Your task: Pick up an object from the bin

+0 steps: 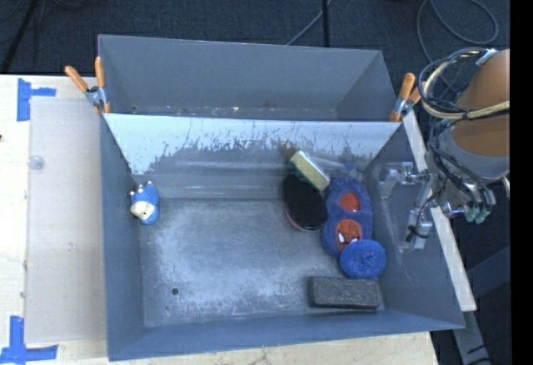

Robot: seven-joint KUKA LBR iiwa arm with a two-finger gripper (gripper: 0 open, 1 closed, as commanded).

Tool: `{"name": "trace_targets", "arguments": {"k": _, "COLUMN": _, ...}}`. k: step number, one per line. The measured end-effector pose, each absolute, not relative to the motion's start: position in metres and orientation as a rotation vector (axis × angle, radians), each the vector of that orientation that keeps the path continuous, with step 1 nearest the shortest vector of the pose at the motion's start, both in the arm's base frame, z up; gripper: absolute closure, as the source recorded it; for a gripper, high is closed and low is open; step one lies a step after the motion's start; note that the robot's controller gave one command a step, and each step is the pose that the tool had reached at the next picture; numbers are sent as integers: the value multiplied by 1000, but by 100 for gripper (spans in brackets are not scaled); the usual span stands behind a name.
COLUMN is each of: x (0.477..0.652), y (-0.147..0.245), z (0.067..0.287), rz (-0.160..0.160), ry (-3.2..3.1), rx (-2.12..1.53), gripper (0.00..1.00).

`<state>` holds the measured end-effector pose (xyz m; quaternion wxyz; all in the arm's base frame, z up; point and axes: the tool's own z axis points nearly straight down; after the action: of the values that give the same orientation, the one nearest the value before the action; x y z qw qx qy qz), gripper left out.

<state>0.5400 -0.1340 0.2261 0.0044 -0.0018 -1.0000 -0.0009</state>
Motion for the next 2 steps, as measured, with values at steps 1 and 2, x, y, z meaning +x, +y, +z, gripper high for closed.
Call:
{"name": "trace_targets", "arguments": {"k": 1, "x": 542, "y": -133, "z": 231, "rz": -1, "ry": -3141, "rx": 1, "gripper": 0}}
{"name": "trace_targets", "arguments": {"k": 2, "x": 535, "y": -135, "z": 182, "rz": -1, "ry": -3140, "rx": -118, "gripper": 0}}
